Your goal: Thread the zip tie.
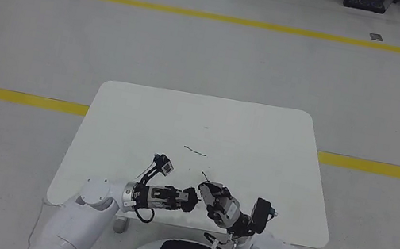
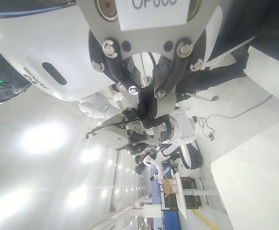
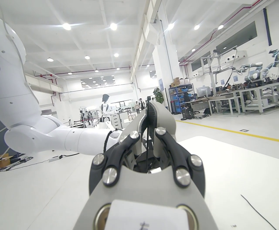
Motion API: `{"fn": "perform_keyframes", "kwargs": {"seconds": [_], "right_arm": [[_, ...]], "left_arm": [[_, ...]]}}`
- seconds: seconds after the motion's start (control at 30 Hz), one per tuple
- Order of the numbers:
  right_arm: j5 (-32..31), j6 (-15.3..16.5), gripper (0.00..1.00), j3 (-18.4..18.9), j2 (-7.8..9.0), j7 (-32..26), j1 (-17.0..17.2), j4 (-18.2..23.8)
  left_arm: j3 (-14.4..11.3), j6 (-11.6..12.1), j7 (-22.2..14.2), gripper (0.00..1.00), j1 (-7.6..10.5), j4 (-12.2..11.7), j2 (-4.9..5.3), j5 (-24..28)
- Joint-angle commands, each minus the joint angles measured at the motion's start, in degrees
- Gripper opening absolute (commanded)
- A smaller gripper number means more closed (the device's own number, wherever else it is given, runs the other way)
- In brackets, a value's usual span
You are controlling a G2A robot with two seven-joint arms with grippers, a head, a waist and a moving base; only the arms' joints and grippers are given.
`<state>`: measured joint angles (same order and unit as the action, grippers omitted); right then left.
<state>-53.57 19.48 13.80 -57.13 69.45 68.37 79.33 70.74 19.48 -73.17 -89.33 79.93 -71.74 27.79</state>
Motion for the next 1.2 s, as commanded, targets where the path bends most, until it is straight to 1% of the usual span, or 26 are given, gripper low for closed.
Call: {"fn": "perform_keyframes", "kwargs": {"seconds": [0.0, 0.8, 1.17], "right_arm": [[0.1, 0.0, 0.00, -0.1, -0.04, 0.1, -0.1, -0.1], [1.6, 0.0, 0.00, -2.1, -0.91, 0.5, -1.5, -1.9], [1.9, 0.0, 0.00, -2.3, -1.16, 0.6, -1.7, -2.5]], "left_arm": [[0.0, 0.0, 0.0, 0.00, 0.00, 0.0, 0.00, 0.0], [0.0, 0.0, 0.0, 0.00, 0.00, 0.0, 0.00, 0.0], [0.0, 0.0, 0.0, 0.00, 0.00, 0.0, 0.00, 0.0]]}}
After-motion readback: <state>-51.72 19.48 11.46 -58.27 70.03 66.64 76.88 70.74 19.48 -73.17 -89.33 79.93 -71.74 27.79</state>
